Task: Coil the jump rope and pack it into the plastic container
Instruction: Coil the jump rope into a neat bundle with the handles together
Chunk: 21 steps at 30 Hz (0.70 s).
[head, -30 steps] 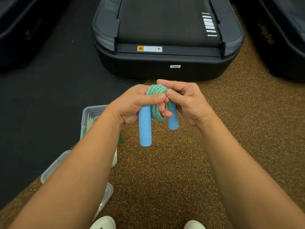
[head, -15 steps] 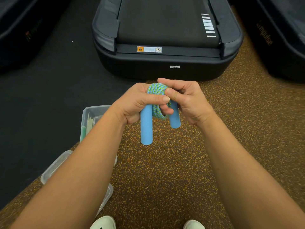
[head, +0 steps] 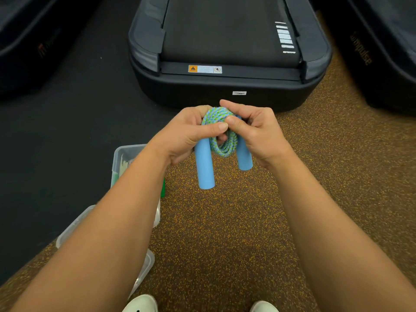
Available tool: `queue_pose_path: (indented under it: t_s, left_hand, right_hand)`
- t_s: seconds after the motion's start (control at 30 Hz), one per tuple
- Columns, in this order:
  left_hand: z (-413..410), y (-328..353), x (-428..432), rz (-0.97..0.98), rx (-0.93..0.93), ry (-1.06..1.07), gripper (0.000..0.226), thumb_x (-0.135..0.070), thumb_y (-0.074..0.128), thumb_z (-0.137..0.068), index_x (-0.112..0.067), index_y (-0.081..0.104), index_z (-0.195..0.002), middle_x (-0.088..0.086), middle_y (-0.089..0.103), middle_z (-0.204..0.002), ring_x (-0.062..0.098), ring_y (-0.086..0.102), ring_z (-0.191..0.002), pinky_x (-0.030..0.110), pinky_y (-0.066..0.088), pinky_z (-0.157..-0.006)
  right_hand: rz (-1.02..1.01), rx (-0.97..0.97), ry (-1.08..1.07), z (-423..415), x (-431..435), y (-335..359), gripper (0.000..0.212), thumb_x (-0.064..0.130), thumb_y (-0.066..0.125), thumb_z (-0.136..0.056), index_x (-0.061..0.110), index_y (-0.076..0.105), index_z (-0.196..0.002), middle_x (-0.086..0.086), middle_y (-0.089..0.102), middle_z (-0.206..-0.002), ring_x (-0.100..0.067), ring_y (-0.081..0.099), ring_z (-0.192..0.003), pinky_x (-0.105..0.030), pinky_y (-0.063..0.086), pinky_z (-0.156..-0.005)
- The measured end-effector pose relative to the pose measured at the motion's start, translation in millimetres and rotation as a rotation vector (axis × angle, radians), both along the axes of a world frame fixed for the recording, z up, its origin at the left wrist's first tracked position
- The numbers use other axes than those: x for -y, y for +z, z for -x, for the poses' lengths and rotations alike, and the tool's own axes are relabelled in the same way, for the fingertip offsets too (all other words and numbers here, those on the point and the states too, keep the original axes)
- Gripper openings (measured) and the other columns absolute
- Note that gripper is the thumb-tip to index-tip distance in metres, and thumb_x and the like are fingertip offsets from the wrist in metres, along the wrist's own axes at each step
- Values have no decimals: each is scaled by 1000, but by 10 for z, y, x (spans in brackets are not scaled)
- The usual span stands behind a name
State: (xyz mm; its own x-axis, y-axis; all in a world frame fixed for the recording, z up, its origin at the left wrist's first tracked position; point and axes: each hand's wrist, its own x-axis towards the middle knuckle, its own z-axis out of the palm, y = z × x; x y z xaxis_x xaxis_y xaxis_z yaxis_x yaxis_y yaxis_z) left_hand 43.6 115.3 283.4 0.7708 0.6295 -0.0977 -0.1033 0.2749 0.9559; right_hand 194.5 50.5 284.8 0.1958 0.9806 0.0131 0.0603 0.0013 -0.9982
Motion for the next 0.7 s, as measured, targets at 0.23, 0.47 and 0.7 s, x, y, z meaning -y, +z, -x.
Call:
queue_pose_path:
  t_s: [0.23,0.47,0.7]
  left_hand:
    - [-46,-31,-12,-117,-123,39,31,-16,60,-84,-1,49,-108,4,55,-85,9,57,-78,28,51,-76]
    - [-87,-47,-5,-205,-198,79,38,-21,55,-92,9,47,-115,3,55,-83,5,57,-74,28,50,-74]
    - [-74,-6,8,-87,-147,12,44,-13,60,-84,6,43,-120,16,56,-95,18,61,-87,35,53,-80]
  right_hand:
    - [40,-10,-80,21,-50,-41,39,1,57,-89,-3,54,-128,-11,64,-115,-16,61,-106,-32,48,-99]
    - [68,-105,-140,59,-50,-55,38,1,56,-90,-3,54,-128,-13,65,-114,-19,61,-105,-32,50,-97]
    - [73,-43,-155,77,-50,-58,36,8,60,-89,1,59,-125,-13,65,-119,-20,62,-112,-42,47,-103]
